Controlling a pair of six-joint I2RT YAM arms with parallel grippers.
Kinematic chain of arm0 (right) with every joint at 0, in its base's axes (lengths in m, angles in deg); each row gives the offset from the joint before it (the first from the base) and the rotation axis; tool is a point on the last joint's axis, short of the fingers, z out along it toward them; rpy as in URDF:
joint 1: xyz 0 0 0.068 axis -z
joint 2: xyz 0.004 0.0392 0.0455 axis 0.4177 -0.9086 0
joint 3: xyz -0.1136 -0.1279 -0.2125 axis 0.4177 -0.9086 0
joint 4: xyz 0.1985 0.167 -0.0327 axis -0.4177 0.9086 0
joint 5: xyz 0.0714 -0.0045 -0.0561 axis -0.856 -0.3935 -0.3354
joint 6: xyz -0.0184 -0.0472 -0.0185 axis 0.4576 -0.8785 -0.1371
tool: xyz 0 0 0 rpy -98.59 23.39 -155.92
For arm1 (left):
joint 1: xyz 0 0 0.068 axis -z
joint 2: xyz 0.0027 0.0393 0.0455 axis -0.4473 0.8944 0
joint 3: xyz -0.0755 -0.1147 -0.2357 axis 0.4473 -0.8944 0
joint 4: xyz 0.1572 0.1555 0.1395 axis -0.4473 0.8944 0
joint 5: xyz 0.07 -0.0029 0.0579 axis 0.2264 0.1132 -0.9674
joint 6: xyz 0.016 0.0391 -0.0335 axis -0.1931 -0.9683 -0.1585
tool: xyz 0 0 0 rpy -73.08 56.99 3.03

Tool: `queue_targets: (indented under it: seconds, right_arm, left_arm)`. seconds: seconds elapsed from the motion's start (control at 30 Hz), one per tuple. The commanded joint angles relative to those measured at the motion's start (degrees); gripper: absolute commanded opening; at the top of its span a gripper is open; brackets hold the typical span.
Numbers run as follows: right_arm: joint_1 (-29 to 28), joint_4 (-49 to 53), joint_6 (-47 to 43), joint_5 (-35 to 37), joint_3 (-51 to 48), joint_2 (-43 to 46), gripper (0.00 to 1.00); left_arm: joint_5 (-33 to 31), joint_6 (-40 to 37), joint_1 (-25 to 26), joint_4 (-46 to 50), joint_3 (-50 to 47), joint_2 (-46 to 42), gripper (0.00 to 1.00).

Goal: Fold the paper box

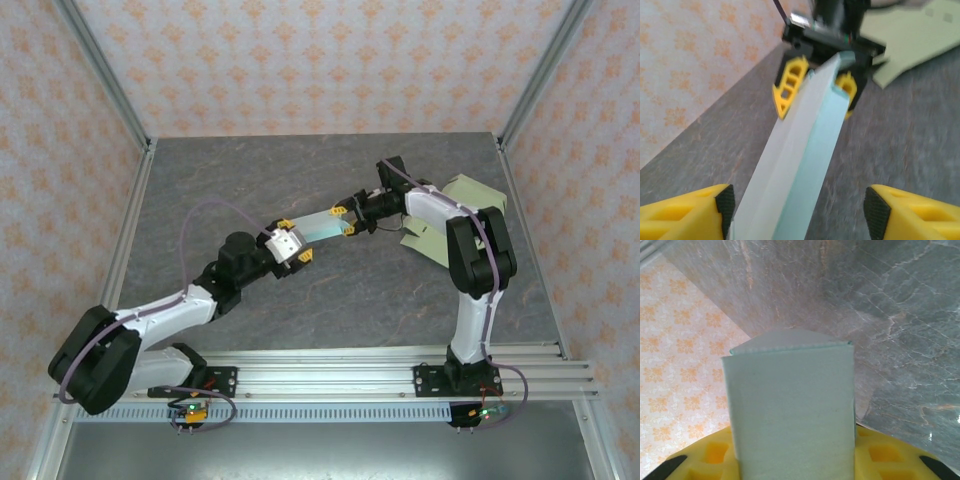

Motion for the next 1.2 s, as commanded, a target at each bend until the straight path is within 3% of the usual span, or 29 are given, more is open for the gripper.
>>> queue_targets:
  seconds: [0.0,0.07,0.17,0.47,0.77,0.87,1.17]
  right_arm:
    - [0.19,5.62,1.81,-1.6,0.92,-1.52,0.24]
    - [0.18,6.33,1.01,-1.61,1.08,-1.7,0.24]
    - [0.18,6.46,0.8,-1.95,0.82,-2.25,0.24]
    - [0.19,2.87,3.8,-2.74,0.55,-3.49,0.25]
    - [0.2,-2.05,7.76,-2.09,-0.16,-3.24,0.24]
    - [0.2,-1.97,7.72,-2.14,-0.23,-3.13,0.24]
    - [-0.37,-4.39,8.76,-3.27,-1.89,-1.6,0.25]
  left_arm:
    - [-3.32,-9.73,1.15,7.05,3.47,2.47,0.74]
    - [-6.91,-11.14,1.42,5.38,4.13,4.7,0.74]
    - [-9.99,-14.7,1.44,10.41,8.68,8.31,0.73]
    - [-8.18,-20.85,1.52,16.22,14.6,14.97,0.65]
    - [-3.6,-19.28,2.29,17.31,14.75,14.84,0.72]
    - [-6.22,-19.5,2.31,16.19,13.83,15.35,0.72]
    - [-12.49,-20.23,1.7,12.74,15.9,21.48,0.58]
